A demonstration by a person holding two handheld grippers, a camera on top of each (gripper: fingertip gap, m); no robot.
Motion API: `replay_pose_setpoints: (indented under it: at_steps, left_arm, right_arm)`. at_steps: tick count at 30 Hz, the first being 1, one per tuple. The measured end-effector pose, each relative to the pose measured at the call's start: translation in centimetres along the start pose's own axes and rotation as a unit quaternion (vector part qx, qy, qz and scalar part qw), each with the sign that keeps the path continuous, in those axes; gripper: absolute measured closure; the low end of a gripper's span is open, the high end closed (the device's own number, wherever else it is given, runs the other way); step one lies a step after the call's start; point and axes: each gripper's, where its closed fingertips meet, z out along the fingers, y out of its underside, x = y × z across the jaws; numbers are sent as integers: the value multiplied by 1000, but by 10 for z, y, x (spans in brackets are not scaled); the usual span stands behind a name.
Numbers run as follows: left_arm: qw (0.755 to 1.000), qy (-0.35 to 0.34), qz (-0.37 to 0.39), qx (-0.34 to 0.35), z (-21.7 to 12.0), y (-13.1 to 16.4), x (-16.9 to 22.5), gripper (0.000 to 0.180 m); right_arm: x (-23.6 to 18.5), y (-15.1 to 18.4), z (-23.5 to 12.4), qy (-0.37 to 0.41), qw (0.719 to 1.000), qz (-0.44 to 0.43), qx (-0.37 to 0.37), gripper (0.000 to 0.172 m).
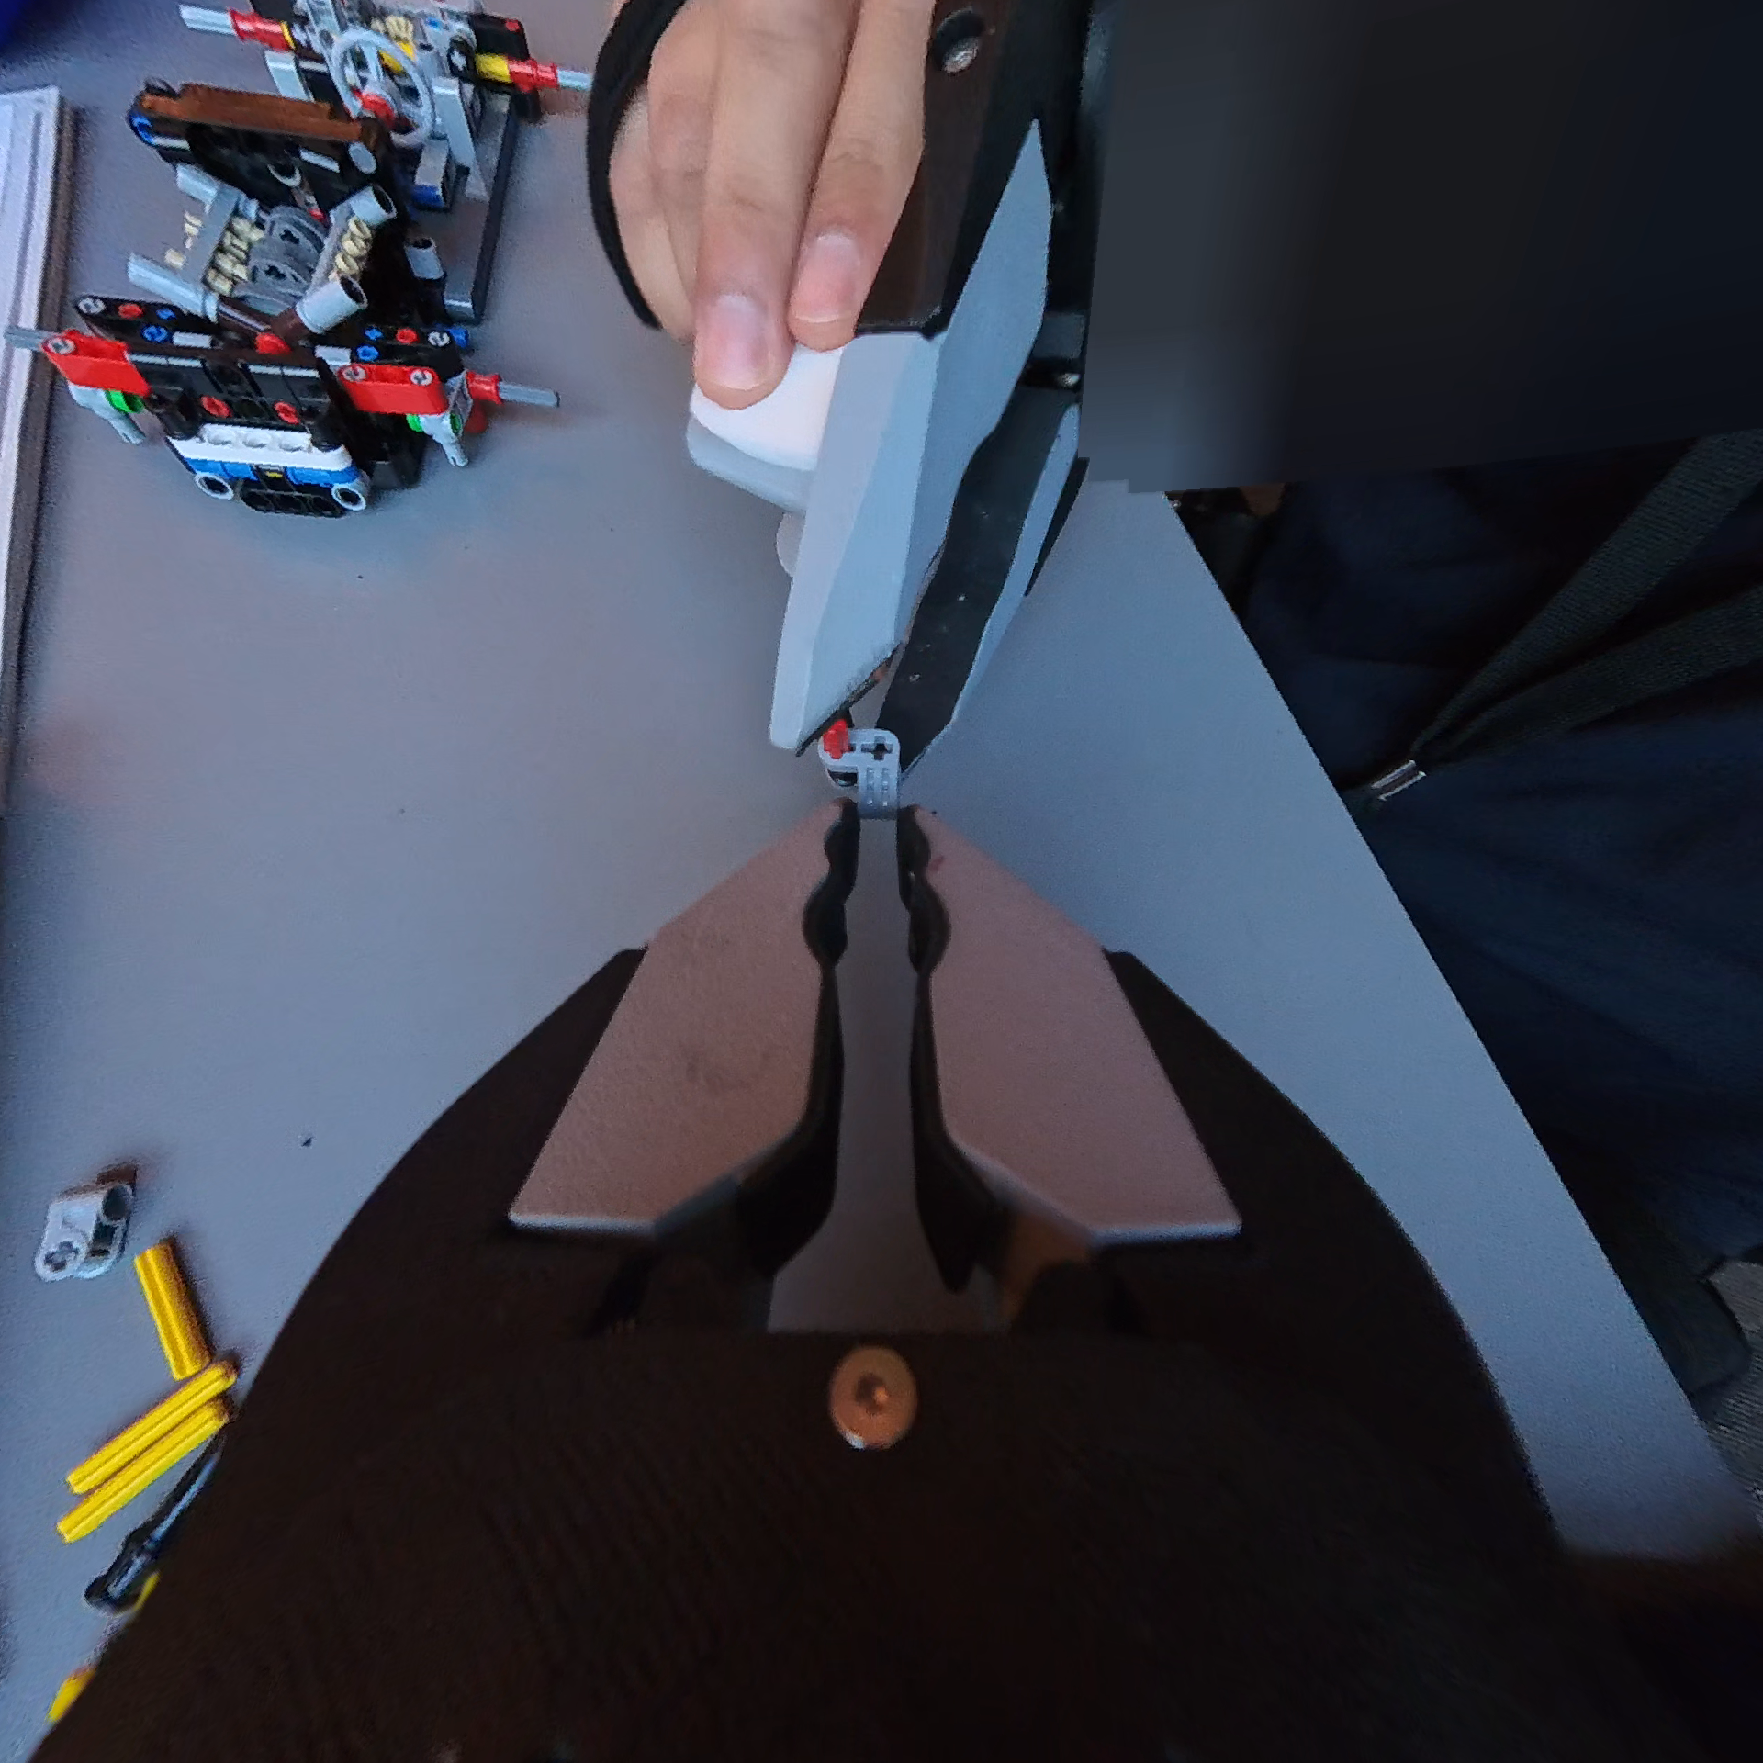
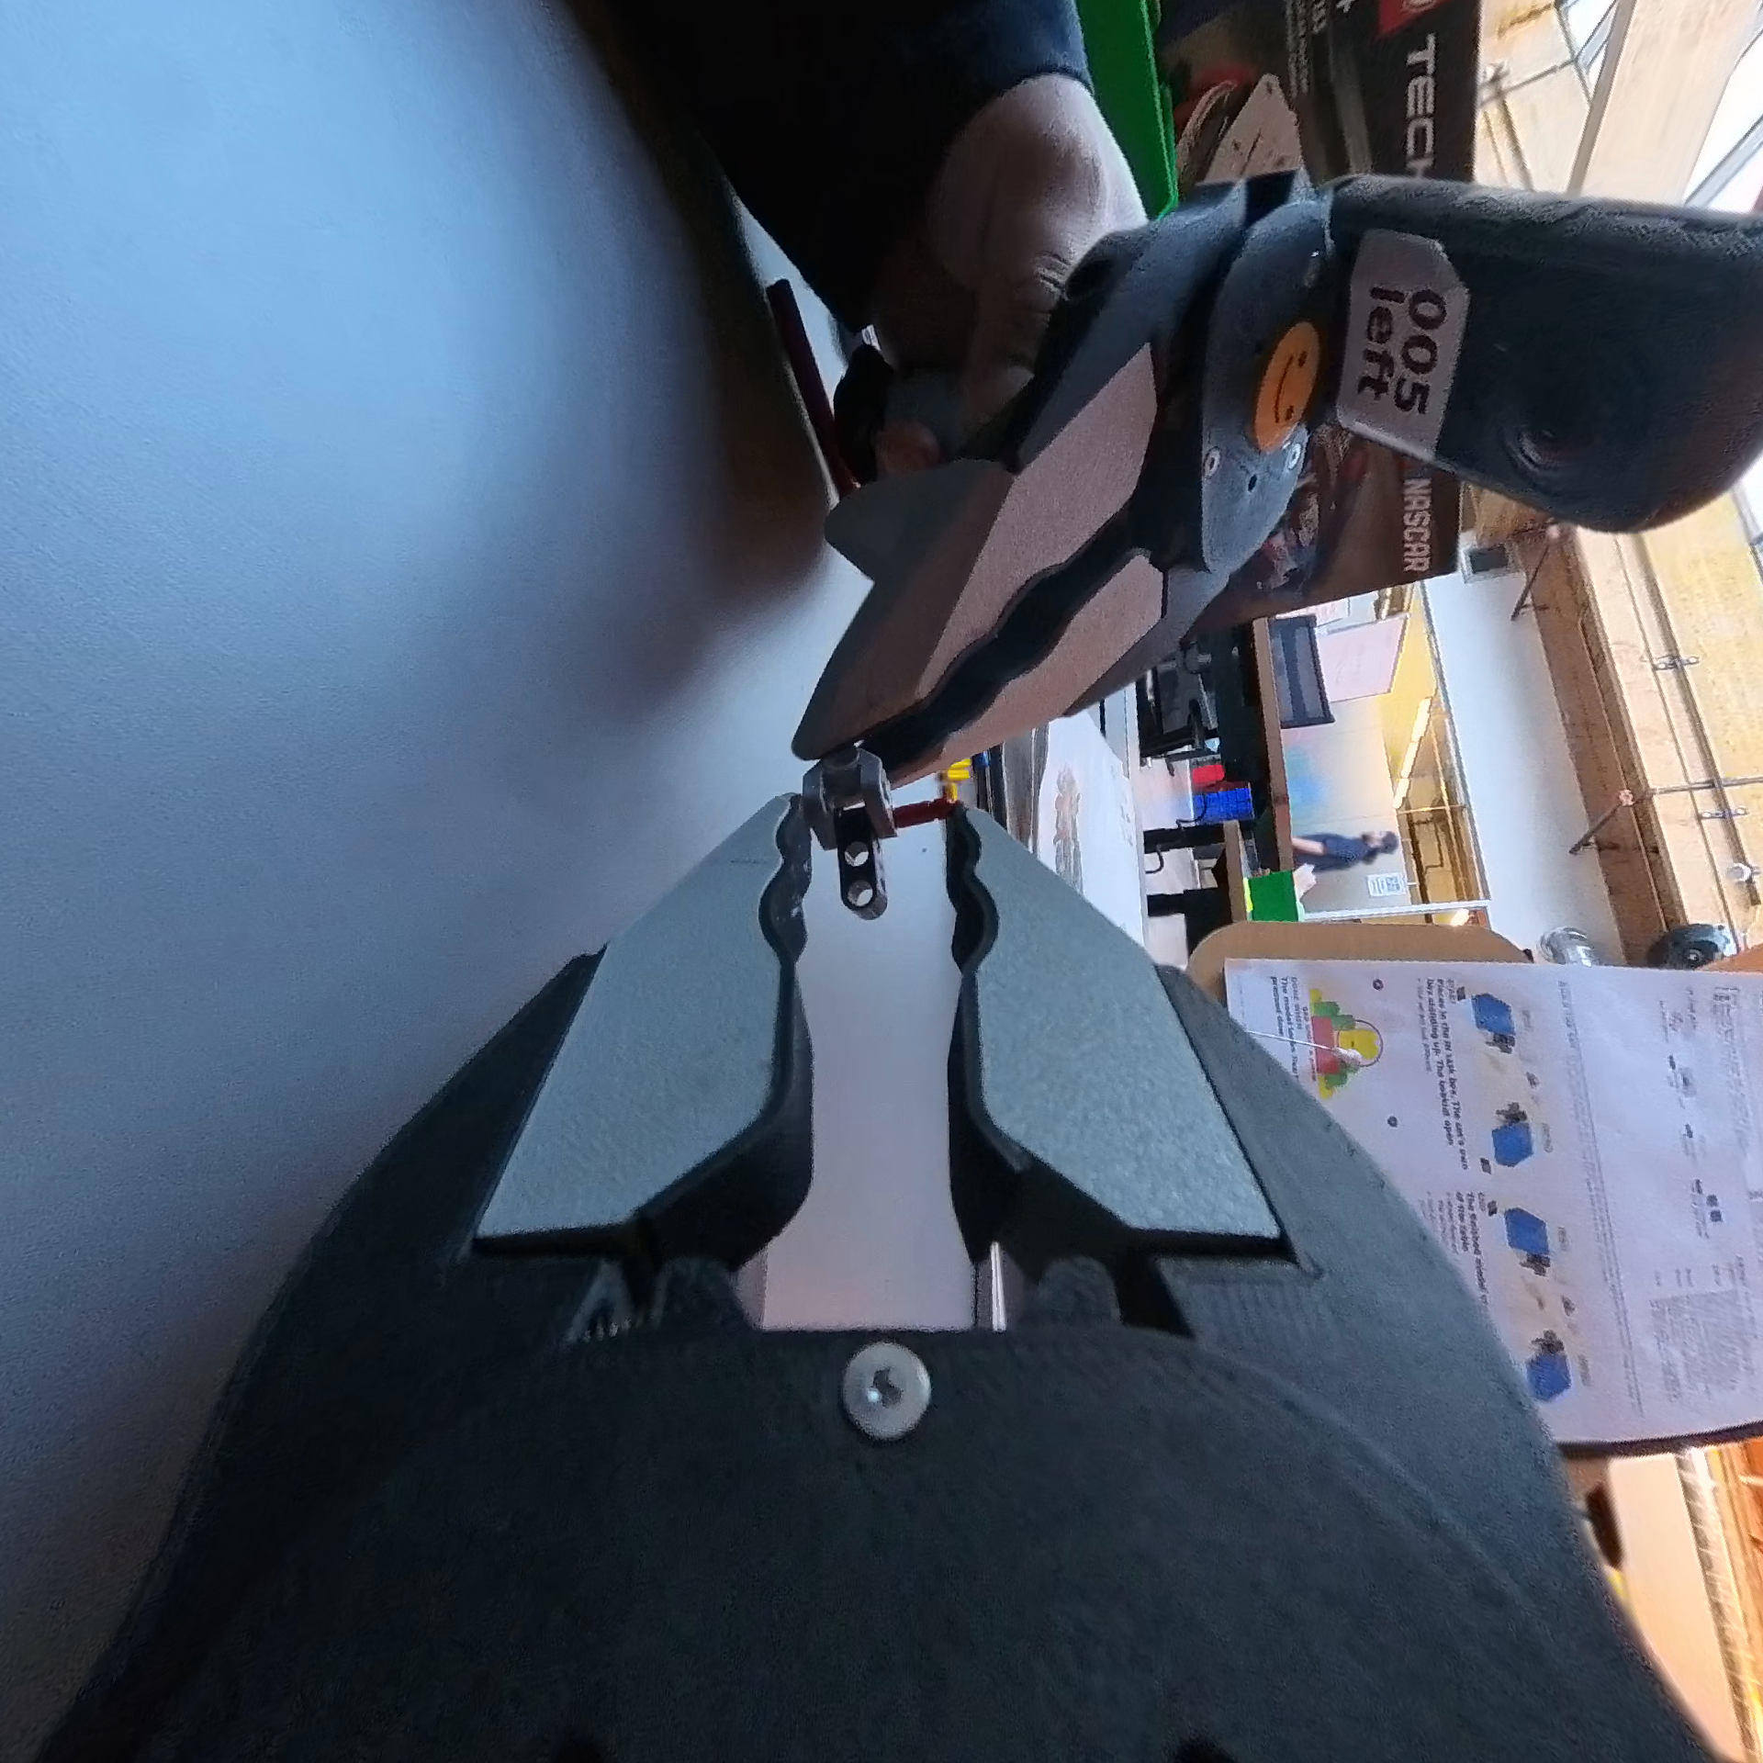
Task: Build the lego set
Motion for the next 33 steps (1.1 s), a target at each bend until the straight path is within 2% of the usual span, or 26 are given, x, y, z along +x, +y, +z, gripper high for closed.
replay_pose_setpoints:
  at_steps: [8,9,13,19,25,33]
  left_arm:
    - [998,2,-60,-31,8,11,-6,174]
    - [997,16,-74,-26,8,9,-4,175]
    - [994,15,-109,-11,5,7,-9,175]
    - [988,22,-151,22,-2,3,-17,175]
    - [973,74,-205,80,-11,-10,-15,175]
    - [943,133,-279,127,-16,-19,-15,175]
  right_arm:
    - [-12,10,3,-30,998,14,-52,148]
    - [-17,11,2,-48,997,21,-58,160]
    - [-14,14,5,-76,992,89,-42,159]
    - [-2,17,10,-69,986,150,-6,157]
    - [13,13,6,-47,982,183,22,155]
    - [24,19,2,-73,954,285,59,148]
